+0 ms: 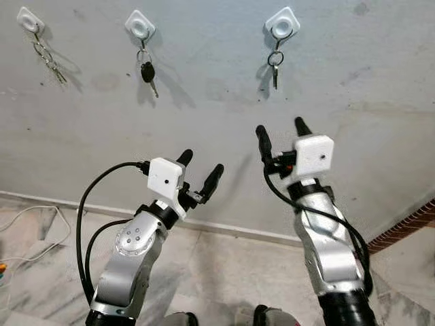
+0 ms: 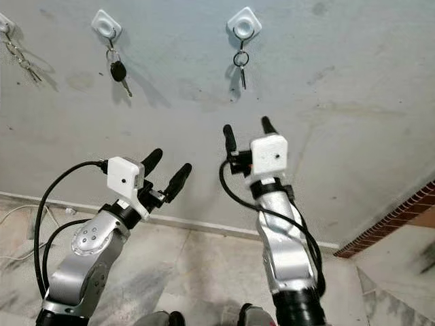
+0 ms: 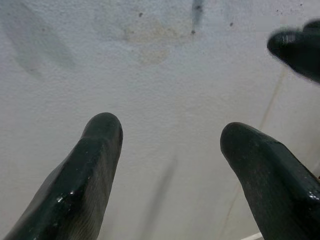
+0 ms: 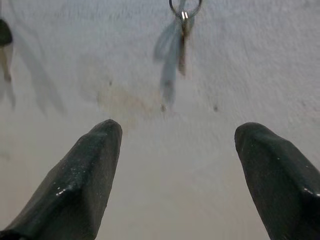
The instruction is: Hang keys on a hook
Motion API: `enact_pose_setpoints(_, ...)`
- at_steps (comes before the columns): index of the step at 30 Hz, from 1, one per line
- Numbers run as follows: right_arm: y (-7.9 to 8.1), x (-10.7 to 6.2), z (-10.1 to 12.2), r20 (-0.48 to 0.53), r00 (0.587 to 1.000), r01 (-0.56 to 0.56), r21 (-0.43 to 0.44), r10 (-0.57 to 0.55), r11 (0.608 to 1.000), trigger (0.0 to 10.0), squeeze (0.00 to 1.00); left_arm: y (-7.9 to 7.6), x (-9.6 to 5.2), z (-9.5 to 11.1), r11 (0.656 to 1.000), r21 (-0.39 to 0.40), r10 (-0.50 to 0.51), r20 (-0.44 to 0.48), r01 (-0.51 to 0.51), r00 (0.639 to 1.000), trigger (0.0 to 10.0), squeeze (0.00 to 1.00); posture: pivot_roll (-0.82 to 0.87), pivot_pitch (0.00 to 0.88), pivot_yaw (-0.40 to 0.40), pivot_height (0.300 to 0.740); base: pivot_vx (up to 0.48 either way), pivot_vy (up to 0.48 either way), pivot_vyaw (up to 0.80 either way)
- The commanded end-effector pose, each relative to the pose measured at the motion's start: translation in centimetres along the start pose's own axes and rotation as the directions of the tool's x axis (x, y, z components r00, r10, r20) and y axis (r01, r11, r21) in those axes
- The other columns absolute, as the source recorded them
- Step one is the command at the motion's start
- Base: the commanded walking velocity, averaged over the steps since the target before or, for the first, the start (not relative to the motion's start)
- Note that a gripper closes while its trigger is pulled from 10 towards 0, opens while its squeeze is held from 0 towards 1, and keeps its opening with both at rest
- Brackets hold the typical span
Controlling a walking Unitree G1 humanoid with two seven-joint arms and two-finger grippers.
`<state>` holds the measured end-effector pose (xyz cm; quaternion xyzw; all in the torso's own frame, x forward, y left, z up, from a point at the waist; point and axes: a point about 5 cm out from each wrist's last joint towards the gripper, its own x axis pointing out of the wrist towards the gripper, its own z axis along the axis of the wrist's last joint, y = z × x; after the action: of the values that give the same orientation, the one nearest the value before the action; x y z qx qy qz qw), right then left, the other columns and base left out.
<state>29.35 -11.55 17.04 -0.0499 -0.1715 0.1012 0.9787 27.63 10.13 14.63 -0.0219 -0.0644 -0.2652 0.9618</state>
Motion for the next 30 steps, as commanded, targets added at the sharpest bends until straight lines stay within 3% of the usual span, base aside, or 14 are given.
enact_pose_setpoints(1,0.6,-0.5,0.2,-0.007,1.000,-0.031,0.003,0.031,1.000,10.0,1.00,0.4,-0.4,-0.6,0.999,0.011,0.032,-0.015,-0.032,0.999,10.0,0.00,-0.02,0.152,0.058,0.740,0.000,0.000,0.00)
enact_pose_setpoints(12,1.5,-0.9,0.0,-0.040,0.998,-0.050,0.054,0.052,0.997,10.0,1.00,1.2,-0.8,-1.6,0.987,-0.014,0.159,-0.058,-0.160,0.986,10.0,0.00,-0.02,0.147,0.043,0.740,0.000,0.000,0.00)
enact_pose_setpoints(27,1.3,-0.5,-0.2,-0.073,0.997,-0.017,0.059,0.021,0.998,10.0,1.00,1.3,-0.4,-1.7,0.986,-0.037,0.162,-0.078,-0.165,0.984,10.0,0.00,-0.02,0.146,0.058,0.740,0.000,0.000,0.00)
enact_pose_setpoints(28,1.3,-0.4,-0.3,-0.078,0.997,-0.015,0.058,0.020,0.998,10.0,0.90,1.4,-0.4,-1.6,0.986,-0.036,0.163,-0.079,-0.166,0.984,10.0,0.00,-0.02,0.145,0.061,0.740,0.000,0.000,0.00)
enact_pose_setpoints(30,1.3,-0.4,-0.3,-0.082,0.996,-0.015,0.059,0.020,0.998,10.0,0.90,1.5,-0.4,-1.6,0.985,-0.036,0.163,-0.080,-0.167,0.983,10.0,0.00,-0.01,0.144,0.064,0.740,0.000,0.000,0.00)
